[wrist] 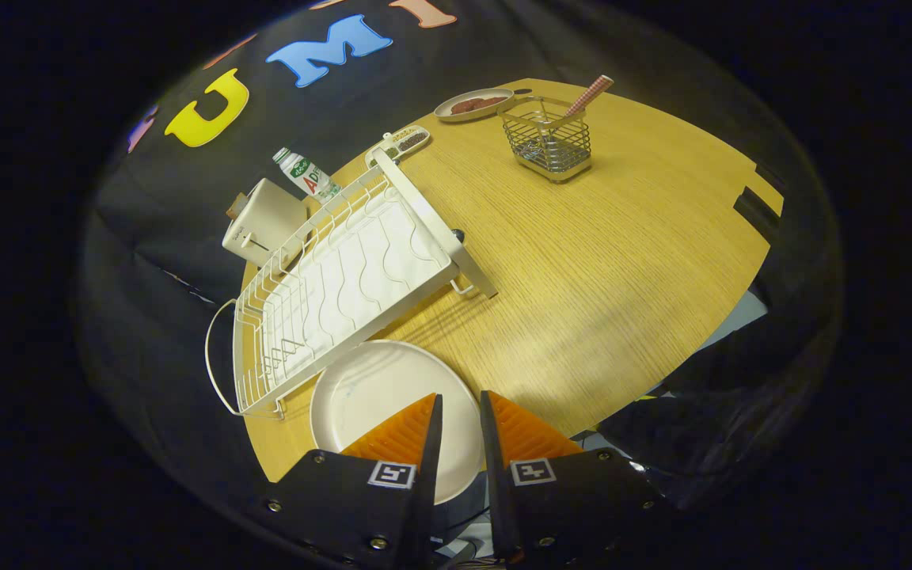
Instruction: Take the plate from the dish rack, then take the spoon from the basket and place it into the plate.
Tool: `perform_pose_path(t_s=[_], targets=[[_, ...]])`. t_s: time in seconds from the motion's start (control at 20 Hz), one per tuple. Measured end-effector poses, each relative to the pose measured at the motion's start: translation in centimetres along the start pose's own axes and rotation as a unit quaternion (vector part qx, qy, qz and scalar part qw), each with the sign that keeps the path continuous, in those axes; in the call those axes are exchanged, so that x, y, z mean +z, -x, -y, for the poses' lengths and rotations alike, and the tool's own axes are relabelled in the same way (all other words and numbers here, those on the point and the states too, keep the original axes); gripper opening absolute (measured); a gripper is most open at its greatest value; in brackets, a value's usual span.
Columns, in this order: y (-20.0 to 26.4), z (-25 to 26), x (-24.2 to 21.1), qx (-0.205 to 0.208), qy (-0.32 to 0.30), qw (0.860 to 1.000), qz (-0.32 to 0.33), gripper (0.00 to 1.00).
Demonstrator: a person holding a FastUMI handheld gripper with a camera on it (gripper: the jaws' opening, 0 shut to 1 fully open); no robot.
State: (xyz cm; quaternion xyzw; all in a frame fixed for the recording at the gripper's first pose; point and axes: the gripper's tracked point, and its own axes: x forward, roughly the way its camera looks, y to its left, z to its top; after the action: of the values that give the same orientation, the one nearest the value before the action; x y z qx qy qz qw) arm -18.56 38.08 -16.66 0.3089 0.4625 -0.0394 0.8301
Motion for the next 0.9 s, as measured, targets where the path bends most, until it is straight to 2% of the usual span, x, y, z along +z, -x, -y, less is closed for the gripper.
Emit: perform_pose_path(t_s=[0.5,0.9], targets=[[0.0,0.6,1.0,-0.006,-0.003,1.000,0.012,0.29],[0.7,2.4,7.9,-0.022,-0.037,0.995,0.085,0.29]])
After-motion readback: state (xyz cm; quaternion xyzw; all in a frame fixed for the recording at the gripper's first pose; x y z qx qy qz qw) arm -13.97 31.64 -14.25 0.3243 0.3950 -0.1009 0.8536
